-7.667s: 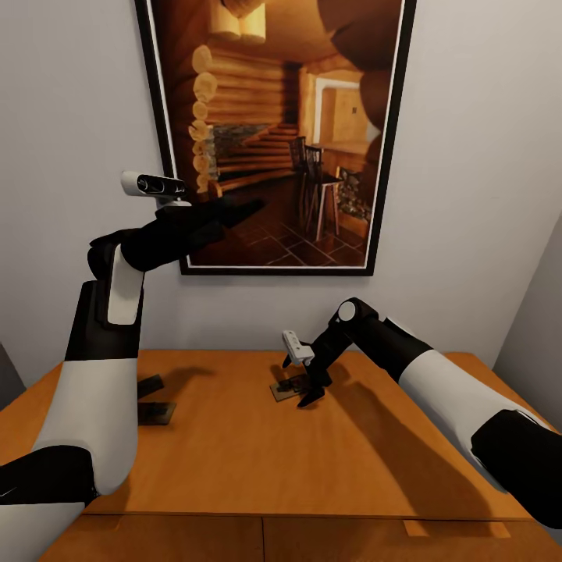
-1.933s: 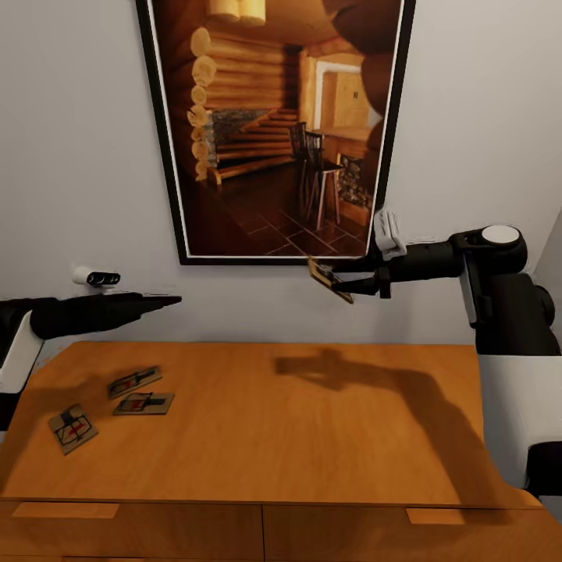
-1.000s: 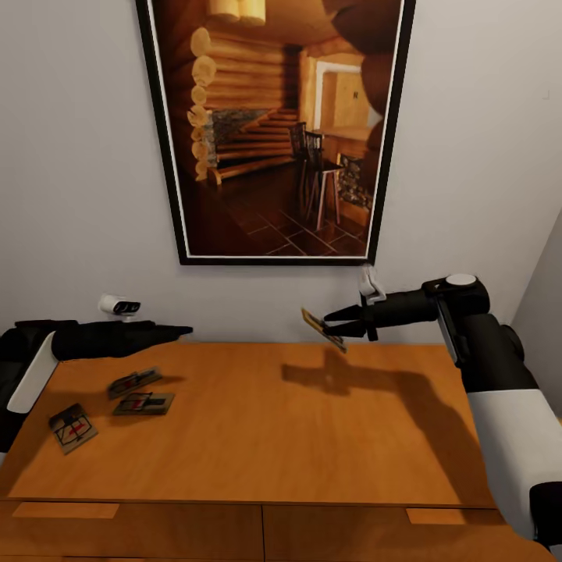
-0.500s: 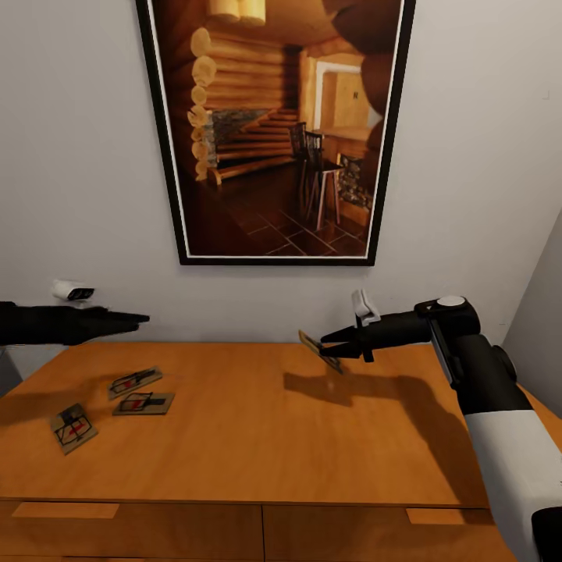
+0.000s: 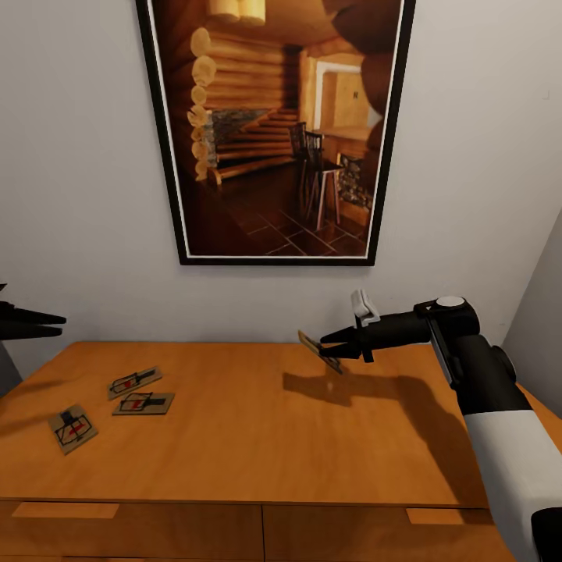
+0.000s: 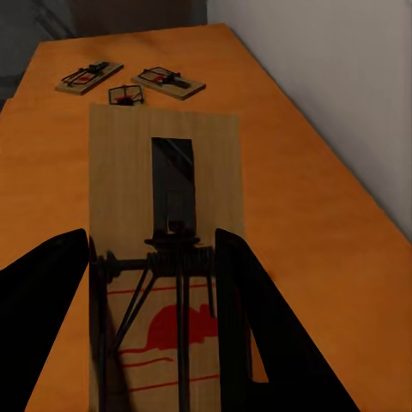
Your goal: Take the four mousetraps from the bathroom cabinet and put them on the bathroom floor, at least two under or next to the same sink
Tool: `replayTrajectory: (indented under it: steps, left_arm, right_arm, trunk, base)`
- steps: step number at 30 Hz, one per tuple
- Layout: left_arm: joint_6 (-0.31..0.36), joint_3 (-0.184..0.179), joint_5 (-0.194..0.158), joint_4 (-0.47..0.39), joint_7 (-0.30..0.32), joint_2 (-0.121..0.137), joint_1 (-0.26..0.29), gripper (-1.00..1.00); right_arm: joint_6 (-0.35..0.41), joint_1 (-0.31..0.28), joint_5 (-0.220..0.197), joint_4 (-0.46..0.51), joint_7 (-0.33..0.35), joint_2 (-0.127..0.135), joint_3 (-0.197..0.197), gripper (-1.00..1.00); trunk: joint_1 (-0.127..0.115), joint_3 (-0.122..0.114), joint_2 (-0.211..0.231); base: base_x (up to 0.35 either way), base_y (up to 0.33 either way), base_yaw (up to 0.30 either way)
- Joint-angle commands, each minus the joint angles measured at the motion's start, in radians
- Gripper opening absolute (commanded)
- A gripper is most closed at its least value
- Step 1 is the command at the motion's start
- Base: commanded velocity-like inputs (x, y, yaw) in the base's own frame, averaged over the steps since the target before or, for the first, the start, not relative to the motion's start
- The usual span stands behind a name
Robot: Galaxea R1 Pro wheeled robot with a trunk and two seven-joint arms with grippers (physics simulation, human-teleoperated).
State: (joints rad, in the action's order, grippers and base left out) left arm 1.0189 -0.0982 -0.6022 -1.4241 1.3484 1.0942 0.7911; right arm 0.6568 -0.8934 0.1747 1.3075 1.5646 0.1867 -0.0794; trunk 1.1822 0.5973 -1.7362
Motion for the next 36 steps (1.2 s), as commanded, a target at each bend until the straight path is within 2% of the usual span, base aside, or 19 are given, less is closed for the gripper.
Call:
replayTrajectory:
  steps: [1, 10, 14, 17, 20, 23, 25, 26, 29, 32, 36]
  left_arm:
    - [0.010, -0.003, -0.005, -0.002, 0.001, -0.011, 0.004, 1.00]
    - [0.013, -0.005, -0.005, -0.005, 0.001, -0.028, 0.005, 1.00]
    - [0.013, -0.006, -0.004, -0.005, 0.001, -0.044, 0.005, 1.00]
    - [0.013, -0.010, -0.003, -0.004, 0.001, -0.045, 0.003, 1.00]
    - [0.012, -0.033, 0.000, -0.004, 0.000, -0.046, 0.002, 1.00]
    - [0.011, -0.085, 0.002, -0.003, 0.000, -0.048, 0.001, 1.00]
    - [0.010, -0.097, 0.002, -0.003, 0.000, -0.047, 0.001, 1.00]
    - [0.010, -0.099, 0.002, -0.003, 0.000, -0.047, 0.001, 1.00]
    - [0.009, -0.101, 0.003, -0.003, 0.000, -0.046, 0.001, 1.00]
    - [0.009, -0.101, 0.001, -0.004, 0.000, -0.046, 0.004, 1.00]
    - [0.010, -0.100, -0.003, -0.005, 0.000, -0.047, 0.007, 1.00]
  right_arm:
    - [0.011, -0.001, 0.005, 0.002, 0.006, 0.000, 0.000, -1.00]
    - [0.012, -0.001, 0.000, 0.002, 0.006, 0.000, 0.003, -1.00]
    - [0.012, -0.001, -0.002, 0.001, 0.006, 0.000, 0.004, -1.00]
    - [0.012, -0.001, -0.003, 0.001, 0.006, 0.000, 0.004, -1.00]
    - [0.012, -0.001, -0.003, 0.001, 0.006, 0.000, 0.004, -1.00]
    - [0.013, -0.001, -0.003, 0.001, 0.006, 0.001, 0.007, -1.00]
    - [0.015, -0.001, -0.008, 0.002, 0.006, 0.004, 0.042, -1.00]
    - [0.029, -0.001, -0.020, 0.003, 0.006, 0.004, 0.097, -1.00]
    - [0.096, -0.003, -0.051, 0.015, 0.005, 0.006, 0.194, -1.00]
    - [0.164, -0.008, -0.074, 0.029, 0.005, 0.007, 0.242, -1.00]
    - [0.219, -0.038, -0.112, 0.044, 0.004, 0.008, 0.270, -1.00]
  trunk:
    - [0.000, 0.001, -0.001]
    - [0.000, 0.001, -0.001]
    - [0.000, 0.001, -0.001]
    - [0.000, 0.001, -0.001]
    - [0.000, 0.001, -0.001]
    - [0.000, 0.001, -0.001]
    - [0.000, 0.001, -0.001]
    - [0.000, 0.001, -0.001]
    - [0.000, 0.001, -0.001]
    - [0.000, 0.001, -0.001]
    - [0.000, 0.001, -0.001]
  base:
    - [0.000, 0.000, 0.000]
    - [0.000, 0.000, 0.000]
    - [0.000, 0.000, 0.000]
    - [0.000, 0.000, 0.000]
    - [0.000, 0.000, 0.000]
    - [0.000, 0.000, 0.000]
    - [0.000, 0.000, 0.000]
    - [0.000, 0.000, 0.000]
    - [0.000, 0.000, 0.000]
    - [0.000, 0.000, 0.000]
    - [0.000, 0.000, 0.000]
